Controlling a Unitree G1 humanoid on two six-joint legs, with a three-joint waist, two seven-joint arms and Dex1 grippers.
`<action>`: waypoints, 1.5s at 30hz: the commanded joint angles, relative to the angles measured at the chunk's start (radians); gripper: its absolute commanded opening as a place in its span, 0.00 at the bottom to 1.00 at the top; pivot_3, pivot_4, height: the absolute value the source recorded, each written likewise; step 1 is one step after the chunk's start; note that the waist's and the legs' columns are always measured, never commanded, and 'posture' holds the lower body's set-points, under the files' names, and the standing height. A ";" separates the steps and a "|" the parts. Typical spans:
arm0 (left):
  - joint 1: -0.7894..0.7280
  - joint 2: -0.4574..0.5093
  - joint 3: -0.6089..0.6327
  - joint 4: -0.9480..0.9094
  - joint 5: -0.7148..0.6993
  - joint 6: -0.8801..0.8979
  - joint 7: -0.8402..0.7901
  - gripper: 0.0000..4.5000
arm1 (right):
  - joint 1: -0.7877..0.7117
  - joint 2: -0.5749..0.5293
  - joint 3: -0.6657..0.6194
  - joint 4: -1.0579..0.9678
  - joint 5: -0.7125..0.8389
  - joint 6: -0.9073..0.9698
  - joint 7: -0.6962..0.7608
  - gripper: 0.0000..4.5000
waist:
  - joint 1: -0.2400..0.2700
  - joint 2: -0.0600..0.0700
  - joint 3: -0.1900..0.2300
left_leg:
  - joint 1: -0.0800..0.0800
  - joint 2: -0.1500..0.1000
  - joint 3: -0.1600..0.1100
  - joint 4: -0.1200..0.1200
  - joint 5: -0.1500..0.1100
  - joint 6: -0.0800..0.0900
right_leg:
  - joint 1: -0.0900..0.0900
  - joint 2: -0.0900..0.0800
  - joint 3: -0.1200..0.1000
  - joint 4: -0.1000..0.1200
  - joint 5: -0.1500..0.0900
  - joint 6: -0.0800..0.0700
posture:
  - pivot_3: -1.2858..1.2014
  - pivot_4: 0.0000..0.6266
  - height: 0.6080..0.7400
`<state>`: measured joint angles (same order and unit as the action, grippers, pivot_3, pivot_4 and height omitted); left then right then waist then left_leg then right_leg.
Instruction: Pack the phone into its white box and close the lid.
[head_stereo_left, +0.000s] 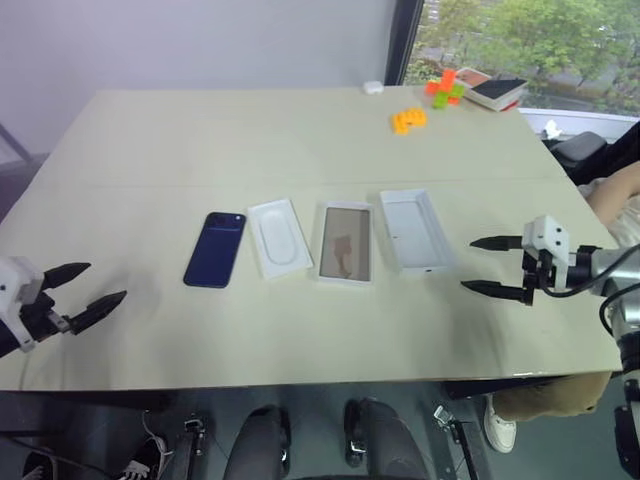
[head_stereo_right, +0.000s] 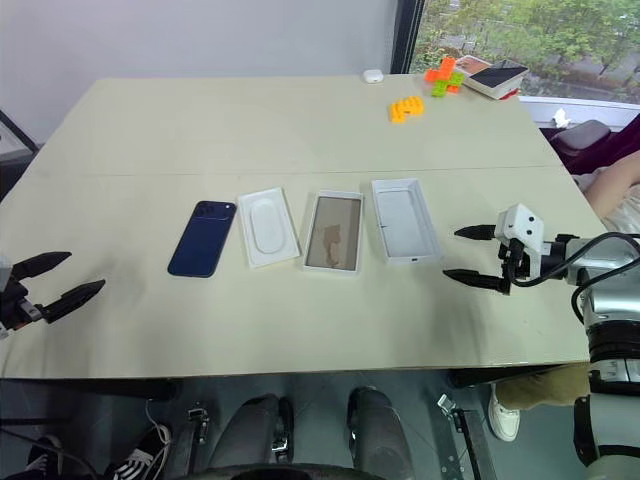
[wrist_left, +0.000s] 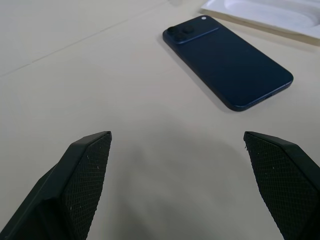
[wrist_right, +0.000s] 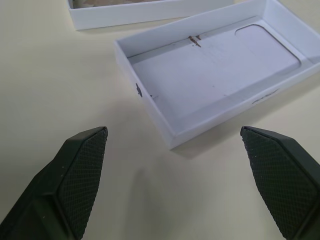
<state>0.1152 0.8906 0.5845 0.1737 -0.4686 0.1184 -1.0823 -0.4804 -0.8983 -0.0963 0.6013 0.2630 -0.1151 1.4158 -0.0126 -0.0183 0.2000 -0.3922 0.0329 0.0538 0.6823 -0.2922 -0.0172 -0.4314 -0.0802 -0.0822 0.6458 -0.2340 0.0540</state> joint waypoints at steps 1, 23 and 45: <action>-0.015 -0.001 0.022 -0.008 -0.014 -0.019 0.003 0.99 | -0.007 -0.024 -0.037 -0.031 0.021 -0.013 0.001 0.99 | 0.001 0.000 0.000 | 0.000 0.000 0.000 0.000 0.000 0.000 | 0.000 0.000 0.000 0.000 0.000 0.000 | 0.52 0.24 1.00; -0.059 0.034 -0.026 -0.111 -0.045 0.213 0.057 0.99 | -0.084 0.022 -0.029 -0.042 0.035 0.022 -0.050 0.99 | 0.001 0.000 0.000 | 0.000 0.000 0.000 0.000 0.000 0.000 | 0.000 0.000 0.000 0.000 0.000 0.000 | 0.52 0.24 1.00; -0.555 -0.426 -0.318 -0.403 -0.219 0.971 0.767 0.99 | -0.154 0.168 0.037 -0.225 0.035 0.172 -0.129 0.99 | 0.004 -0.001 0.000 | 0.001 -0.002 -0.003 0.001 0.001 -0.001 | 0.003 0.000 0.000 0.002 0.001 0.001 | 0.52 0.24 1.00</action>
<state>-0.4252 0.4947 0.2768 -0.2060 -0.6697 1.0572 -0.3745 -0.6208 -0.7279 -0.0497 0.4026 0.2851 0.0600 1.2903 -0.0091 -0.0191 0.1996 -0.3911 0.0310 0.0512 0.6839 -0.2915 -0.0180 -0.4281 -0.0807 -0.0822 0.6477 -0.2334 0.0548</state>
